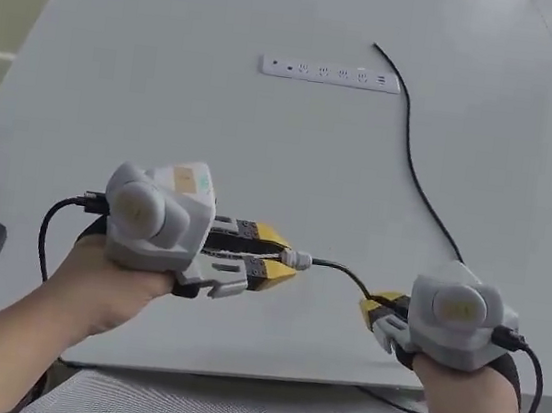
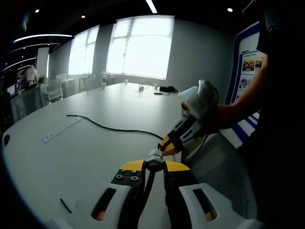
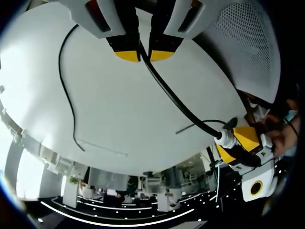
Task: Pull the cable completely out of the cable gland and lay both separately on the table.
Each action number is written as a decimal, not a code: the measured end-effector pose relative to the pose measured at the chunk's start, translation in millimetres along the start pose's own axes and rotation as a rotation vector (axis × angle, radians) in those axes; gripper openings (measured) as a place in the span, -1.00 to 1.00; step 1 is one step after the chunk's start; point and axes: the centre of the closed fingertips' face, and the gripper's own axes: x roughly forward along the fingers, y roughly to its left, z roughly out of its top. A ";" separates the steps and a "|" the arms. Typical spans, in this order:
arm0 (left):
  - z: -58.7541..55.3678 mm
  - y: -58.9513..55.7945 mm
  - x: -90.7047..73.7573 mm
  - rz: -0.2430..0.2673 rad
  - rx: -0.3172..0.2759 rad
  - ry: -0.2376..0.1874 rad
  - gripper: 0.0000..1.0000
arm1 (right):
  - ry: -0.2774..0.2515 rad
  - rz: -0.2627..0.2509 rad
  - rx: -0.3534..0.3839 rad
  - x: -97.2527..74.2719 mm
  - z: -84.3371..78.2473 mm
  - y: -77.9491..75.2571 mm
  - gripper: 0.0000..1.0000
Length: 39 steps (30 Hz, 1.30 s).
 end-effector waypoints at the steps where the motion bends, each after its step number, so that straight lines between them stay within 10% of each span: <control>1: 0.3 0.3 -0.5 0.001 -0.003 -0.003 -0.70 | -0.002 0.002 -0.004 -0.6 -0.2 0.7 -0.97; 17: -0.7 0.3 1.2 -0.005 -0.013 -0.007 -0.70 | -0.023 0.023 -0.179 -27.0 14.2 16.1 -0.65; 25: -2.8 1.7 0.8 -0.004 -0.021 -0.004 -0.70 | -0.092 0.034 -0.342 -41.0 56.3 34.3 -0.59; 39: -2.4 5.9 0.8 0.003 -0.028 -0.006 -0.70 | -0.082 0.073 -0.647 -21.4 88.1 74.4 -0.78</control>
